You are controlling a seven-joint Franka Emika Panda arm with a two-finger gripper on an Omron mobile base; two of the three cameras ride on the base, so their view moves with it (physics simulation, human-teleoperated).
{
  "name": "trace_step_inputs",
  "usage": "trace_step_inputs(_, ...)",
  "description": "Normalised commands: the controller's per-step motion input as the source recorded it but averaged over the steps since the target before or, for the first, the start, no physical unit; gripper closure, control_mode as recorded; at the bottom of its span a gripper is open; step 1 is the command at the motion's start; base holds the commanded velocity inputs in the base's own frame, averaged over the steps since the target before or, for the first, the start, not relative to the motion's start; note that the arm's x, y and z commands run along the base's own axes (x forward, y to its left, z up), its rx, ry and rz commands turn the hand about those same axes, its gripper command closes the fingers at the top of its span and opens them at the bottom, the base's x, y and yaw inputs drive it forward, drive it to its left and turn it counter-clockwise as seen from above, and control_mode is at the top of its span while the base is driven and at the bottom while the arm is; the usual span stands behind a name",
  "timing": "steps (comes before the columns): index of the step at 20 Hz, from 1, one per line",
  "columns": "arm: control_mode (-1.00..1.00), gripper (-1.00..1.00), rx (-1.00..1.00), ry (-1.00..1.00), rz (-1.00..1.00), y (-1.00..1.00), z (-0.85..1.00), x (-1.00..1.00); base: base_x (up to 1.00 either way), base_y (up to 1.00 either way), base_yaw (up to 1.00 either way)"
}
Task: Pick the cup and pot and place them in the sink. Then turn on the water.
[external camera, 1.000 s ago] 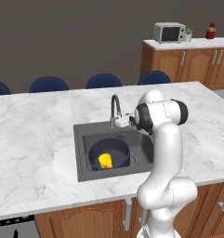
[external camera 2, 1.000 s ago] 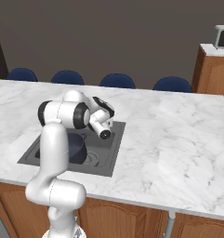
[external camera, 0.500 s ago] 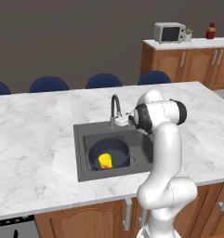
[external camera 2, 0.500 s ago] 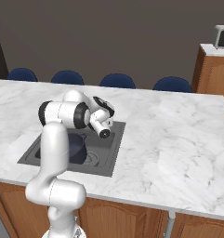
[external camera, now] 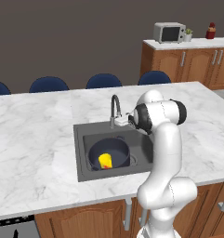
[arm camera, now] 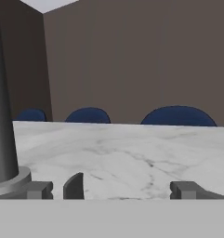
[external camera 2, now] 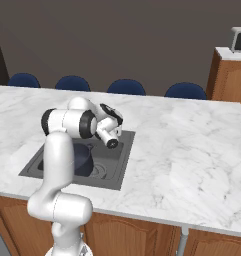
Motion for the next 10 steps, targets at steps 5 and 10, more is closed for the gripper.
trace_step_inputs(5,-1.00,-1.00,0.00,0.00,0.00,-0.01,0.00,0.00,0.00,0.00,0.00)
trace_step_inputs(10,-1.00,-1.00,0.00,0.00,0.00,-0.08,0.00,0.00,0.00,0.00,0.00)
